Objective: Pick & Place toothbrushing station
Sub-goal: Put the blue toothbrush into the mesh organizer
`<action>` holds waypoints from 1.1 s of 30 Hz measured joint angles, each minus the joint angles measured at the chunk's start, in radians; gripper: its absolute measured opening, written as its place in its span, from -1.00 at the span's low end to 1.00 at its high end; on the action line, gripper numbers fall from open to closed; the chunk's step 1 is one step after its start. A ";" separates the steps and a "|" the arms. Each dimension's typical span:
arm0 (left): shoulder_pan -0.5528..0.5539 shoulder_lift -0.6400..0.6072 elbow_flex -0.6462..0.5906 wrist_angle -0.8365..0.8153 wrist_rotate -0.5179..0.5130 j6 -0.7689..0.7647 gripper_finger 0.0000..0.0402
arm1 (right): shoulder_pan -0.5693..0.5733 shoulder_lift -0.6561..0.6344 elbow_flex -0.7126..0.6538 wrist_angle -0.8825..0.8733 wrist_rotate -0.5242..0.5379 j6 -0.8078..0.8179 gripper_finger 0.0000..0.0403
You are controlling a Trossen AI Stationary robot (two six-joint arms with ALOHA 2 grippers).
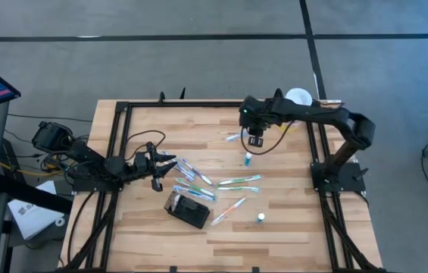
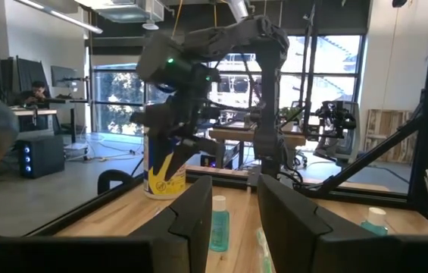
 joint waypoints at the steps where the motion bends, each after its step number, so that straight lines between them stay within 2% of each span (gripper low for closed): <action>1: 0.000 0.000 0.000 0.000 0.000 0.000 -0.49 | -0.009 0.008 0.002 0.006 0.000 -0.010 -0.47; 11: 0.000 0.000 0.000 0.002 0.005 0.000 -0.49 | -0.078 0.092 0.001 0.008 -0.009 -0.022 -0.47; 18: 0.000 0.000 0.000 0.003 0.007 0.000 -0.49 | -0.079 0.163 0.001 0.016 -0.010 -0.024 -0.47; 29: 0.000 0.000 0.000 0.003 0.010 0.000 -0.49 | -0.078 0.170 0.000 0.052 -0.013 -0.029 -0.47; 33: 0.000 0.000 0.000 0.004 0.010 0.000 -0.49 | -0.078 0.207 -0.001 0.066 -0.048 -0.031 -0.47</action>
